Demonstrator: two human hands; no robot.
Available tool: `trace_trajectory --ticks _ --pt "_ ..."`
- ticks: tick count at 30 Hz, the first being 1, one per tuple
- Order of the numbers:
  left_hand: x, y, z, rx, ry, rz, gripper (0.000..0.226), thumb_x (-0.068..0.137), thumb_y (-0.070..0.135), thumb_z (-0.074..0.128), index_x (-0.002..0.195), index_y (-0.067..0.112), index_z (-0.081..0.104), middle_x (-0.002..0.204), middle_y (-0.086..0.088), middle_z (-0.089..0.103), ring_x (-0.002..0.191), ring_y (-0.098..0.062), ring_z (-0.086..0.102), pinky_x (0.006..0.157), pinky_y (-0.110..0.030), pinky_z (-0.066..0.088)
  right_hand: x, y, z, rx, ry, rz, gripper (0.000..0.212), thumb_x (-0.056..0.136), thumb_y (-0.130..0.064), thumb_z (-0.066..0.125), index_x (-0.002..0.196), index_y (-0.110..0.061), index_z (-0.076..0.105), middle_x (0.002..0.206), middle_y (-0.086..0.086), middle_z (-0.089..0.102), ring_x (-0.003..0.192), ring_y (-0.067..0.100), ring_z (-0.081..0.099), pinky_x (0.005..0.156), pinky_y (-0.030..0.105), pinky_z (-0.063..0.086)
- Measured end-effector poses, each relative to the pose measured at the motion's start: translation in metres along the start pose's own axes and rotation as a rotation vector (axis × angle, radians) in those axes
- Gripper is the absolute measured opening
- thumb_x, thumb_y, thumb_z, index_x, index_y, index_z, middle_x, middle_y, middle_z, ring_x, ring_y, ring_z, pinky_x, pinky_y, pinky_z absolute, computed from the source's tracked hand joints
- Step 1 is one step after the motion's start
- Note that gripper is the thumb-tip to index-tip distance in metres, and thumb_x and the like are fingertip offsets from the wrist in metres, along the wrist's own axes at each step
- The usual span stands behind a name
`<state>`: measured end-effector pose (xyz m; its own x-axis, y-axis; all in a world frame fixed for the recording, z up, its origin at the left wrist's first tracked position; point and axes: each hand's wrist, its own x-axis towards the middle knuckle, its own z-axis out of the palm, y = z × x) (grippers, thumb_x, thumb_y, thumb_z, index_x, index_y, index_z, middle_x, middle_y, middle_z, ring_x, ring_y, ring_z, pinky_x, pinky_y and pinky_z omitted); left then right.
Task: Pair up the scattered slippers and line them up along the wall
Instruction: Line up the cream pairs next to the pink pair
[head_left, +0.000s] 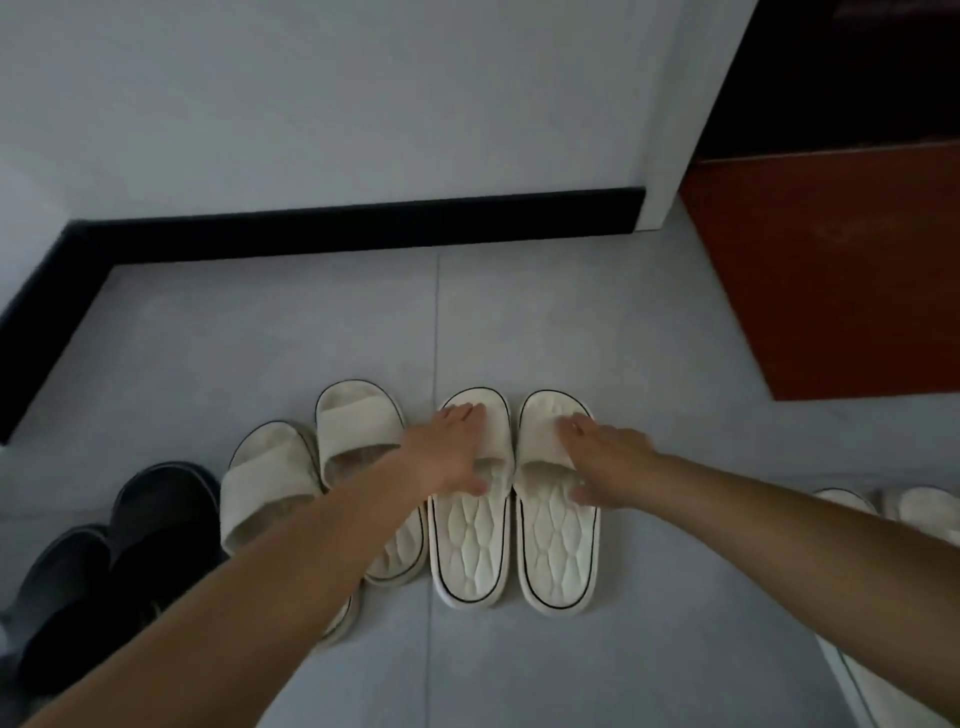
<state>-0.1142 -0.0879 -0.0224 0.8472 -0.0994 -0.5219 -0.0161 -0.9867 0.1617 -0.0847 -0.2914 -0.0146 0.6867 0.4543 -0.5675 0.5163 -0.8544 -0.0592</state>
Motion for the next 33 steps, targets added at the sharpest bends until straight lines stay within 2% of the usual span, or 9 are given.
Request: trace_trajectory --ticks 2,4,7,10,13,18,23,31,33 --pt "0.008 0.005 0.007 -0.042 0.034 0.025 0.080 0.072 0.039 0.070 0.137 0.014 0.029 0.141 -0.006 0.037 0.134 -0.026 0.032 0.098 -0.044 0.041 0.008 -0.005 0.002 0.072 -0.016 0.091 0.096 0.081 -0.036 0.065 0.149 -0.016 0.000 0.157 0.007 0.011 0.131 0.030 0.042 0.098 0.041 0.043" --pt "0.010 0.010 0.011 -0.047 0.093 0.010 0.071 0.071 0.042 0.069 0.128 0.016 0.037 0.130 -0.005 0.043 0.126 -0.027 0.037 0.092 -0.043 0.041 0.010 -0.006 0.004 0.123 0.009 0.126 0.094 0.081 -0.031 0.066 0.148 -0.017 0.003 0.155 0.007 0.017 0.127 0.031 0.047 0.096 0.040 0.044" --pt "0.006 0.018 0.014 -0.062 0.052 -0.001 0.073 0.066 0.052 0.071 0.124 0.018 0.040 0.129 -0.006 0.042 0.125 -0.028 0.035 0.092 -0.046 0.040 0.000 -0.001 0.006 0.146 0.032 0.104 0.085 0.075 -0.036 0.072 0.141 -0.017 0.022 0.137 0.007 0.037 0.115 0.032 0.054 0.085 0.038 0.045" --pt "-0.010 0.039 0.024 -0.058 -0.005 0.047 0.077 0.063 0.056 0.071 0.122 0.020 0.039 0.130 -0.007 0.040 0.124 -0.029 0.034 0.089 -0.046 0.040 -0.028 0.012 0.011 0.112 0.000 0.053 0.077 0.068 -0.041 0.074 0.130 -0.020 0.033 0.125 0.003 0.040 0.102 0.028 0.057 0.071 0.033 0.042" --pt "-0.030 0.077 0.039 -0.023 -0.037 0.138 0.080 0.061 0.059 0.071 0.122 0.018 0.039 0.128 -0.008 0.039 0.123 -0.031 0.035 0.088 -0.045 0.041 -0.070 0.029 0.019 0.071 -0.006 0.022 0.075 0.064 -0.047 0.068 0.126 -0.024 0.033 0.121 0.001 0.038 0.098 0.026 0.057 0.066 0.030 0.036" --pt "-0.053 0.141 0.058 -0.056 -0.112 0.193 0.081 0.060 0.062 0.068 0.121 0.018 0.038 0.125 -0.006 0.039 0.122 -0.029 0.035 0.084 -0.040 0.042 -0.133 0.070 0.041 0.059 -0.064 0.039 0.069 0.066 -0.035 0.068 0.124 -0.022 0.034 0.123 0.001 0.036 0.099 0.028 0.058 0.069 0.032 0.041" --pt "-0.044 0.176 0.061 -0.023 -0.089 0.209 0.081 0.059 0.065 0.067 0.119 0.018 0.038 0.122 -0.005 0.041 0.119 -0.029 0.037 0.081 -0.039 0.043 -0.147 0.107 0.066 0.093 -0.066 0.034 0.072 0.069 -0.030 0.067 0.130 -0.024 0.030 0.128 0.000 0.033 0.102 0.027 0.057 0.076 0.034 0.046" --pt "-0.027 0.191 0.067 0.074 -0.098 0.182 0.079 0.058 0.061 0.070 0.117 0.020 0.038 0.118 -0.003 0.039 0.114 -0.026 0.036 0.072 -0.037 0.041 -0.141 0.136 0.102 0.206 0.038 0.036 0.075 0.067 -0.033 0.068 0.131 -0.031 0.028 0.131 -0.006 0.032 0.109 0.021 0.055 0.080 0.033 0.046" --pt "-0.025 0.186 0.069 0.078 -0.118 0.159 0.081 0.057 0.063 0.068 0.119 0.022 0.038 0.121 -0.003 0.038 0.114 -0.025 0.034 0.075 -0.037 0.043 -0.141 0.137 0.106 0.225 0.058 0.042 0.072 0.067 -0.031 0.067 0.129 -0.030 0.029 0.130 -0.006 0.033 0.108 0.021 0.056 0.079 0.033 0.046"
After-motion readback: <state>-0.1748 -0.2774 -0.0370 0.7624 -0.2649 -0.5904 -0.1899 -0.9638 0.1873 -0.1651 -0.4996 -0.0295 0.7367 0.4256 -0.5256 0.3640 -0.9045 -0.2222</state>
